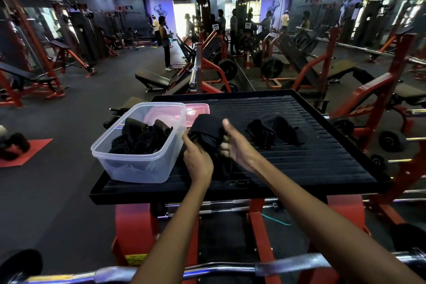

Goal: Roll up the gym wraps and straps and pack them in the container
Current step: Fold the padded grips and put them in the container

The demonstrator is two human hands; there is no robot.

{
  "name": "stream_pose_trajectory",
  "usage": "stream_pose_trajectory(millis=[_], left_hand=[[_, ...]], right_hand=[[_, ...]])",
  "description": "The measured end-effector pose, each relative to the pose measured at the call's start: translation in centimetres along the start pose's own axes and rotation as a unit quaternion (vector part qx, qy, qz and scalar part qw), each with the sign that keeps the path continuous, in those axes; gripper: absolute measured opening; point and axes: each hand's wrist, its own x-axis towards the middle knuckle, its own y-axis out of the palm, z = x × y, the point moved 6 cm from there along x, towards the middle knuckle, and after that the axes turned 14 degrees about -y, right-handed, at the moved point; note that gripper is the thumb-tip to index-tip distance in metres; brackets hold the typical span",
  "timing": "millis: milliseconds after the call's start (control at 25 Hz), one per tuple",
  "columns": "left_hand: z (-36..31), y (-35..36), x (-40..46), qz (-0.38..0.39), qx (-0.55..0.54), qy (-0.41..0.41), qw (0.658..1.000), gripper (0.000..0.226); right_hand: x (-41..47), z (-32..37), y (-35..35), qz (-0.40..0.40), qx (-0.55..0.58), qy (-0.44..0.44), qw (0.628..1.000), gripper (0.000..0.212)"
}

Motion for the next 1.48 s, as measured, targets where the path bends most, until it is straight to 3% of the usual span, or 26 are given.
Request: stream_pose_trajectory(millis=[160, 320, 400, 480, 560, 640, 680, 720, 800, 880, 960, 1040, 1160, 1280, 1400, 1480], left_hand=[[-0.2, 1.6, 0.0, 0.107, -0.085, 0.016, 0.990, 0.046], [-0.5, 1.2, -0.6, 0.127, -0.136, 0.015, 0.982, 0.059], [-0.7, 1.0, -1.0, 0.126, -0.135, 0.039, 0.982, 0.072], [-0.7, 1.2, -1.0, 0.140, -0.131, 0.039, 0.981, 0.081], [-0.7, 1.3, -0.7, 0.146, -0.147, 0.024, 0.978, 0.090], [-0.5, 1.0, -0.4, 0.131, -0.172, 0.004, 0.976, 0.096], [-0.4, 0.9, -0.3, 0.120, -0.181, -0.003, 0.976, 0.094], [-0.3, 0.8, -0.2, 0.112, -0.190, -0.006, 0.975, 0.090], [-0.2, 0.6, -0.1, 0.104, -0.205, -0.008, 0.973, 0.087], [-0.4, 0.5, -0.3, 0.105, -0.217, -0.007, 0.971, 0.087], [-0.5, 0.5, -0.4, 0.109, -0.218, 0.002, 0.970, 0.084], [-0.7, 0.5, -0.6, 0.115, -0.212, 0.015, 0.970, 0.080], [-0.9, 0.4, -1.0, 0.116, -0.202, 0.033, 0.972, 0.087], [-1.6, 0.2, -1.6, 0.115, -0.188, 0.075, 0.973, 0.095], [-1.7, 0.0, -1.4, 0.112, -0.180, 0.097, 0.972, 0.096], [-1.5, 0.4, -1.4, 0.121, -0.156, 0.095, 0.976, 0.093]], right_hand=[[0.0, 0.5, 0.1, -0.039, -0.009, -0.032, 0.999, 0.037], [0.1, 0.5, -1.3, -0.131, -0.013, -0.054, 0.990, 0.027], [0.2, 1.2, -1.2, -0.152, -0.100, -0.099, 0.978, 0.033], [0.2, 1.8, -0.2, -0.108, -0.236, -0.144, 0.955, 0.052], [-0.1, 2.0, 1.1, 0.021, -0.270, -0.166, 0.948, 0.067], [-0.6, 2.0, 1.7, 0.164, -0.279, -0.129, 0.937, 0.075], [-0.6, 2.0, 1.2, 0.195, -0.304, -0.104, 0.927, 0.076], [-0.4, 2.1, 0.3, 0.186, -0.334, -0.090, 0.920, 0.073], [0.1, 2.3, -2.6, 0.069, -0.401, -0.080, 0.910, 0.052], [-0.5, 1.4, -5.1, -0.032, -0.479, -0.024, 0.877, 0.033], [-1.6, -1.0, -5.7, -0.023, -0.464, 0.054, 0.884, 0.046], [-2.4, -2.1, -4.8, 0.017, -0.438, 0.075, 0.896, 0.056], [-2.4, -3.1, -4.1, 0.065, -0.470, 0.072, 0.877, 0.031], [-1.9, -3.9, -5.1, -0.011, -0.389, 0.059, 0.919, 0.018], [-1.9, -2.6, -6.7, -0.157, -0.277, -0.038, 0.947, 0.014], [-2.0, -1.6, -7.5, -0.209, -0.214, -0.087, 0.950, 0.014]])
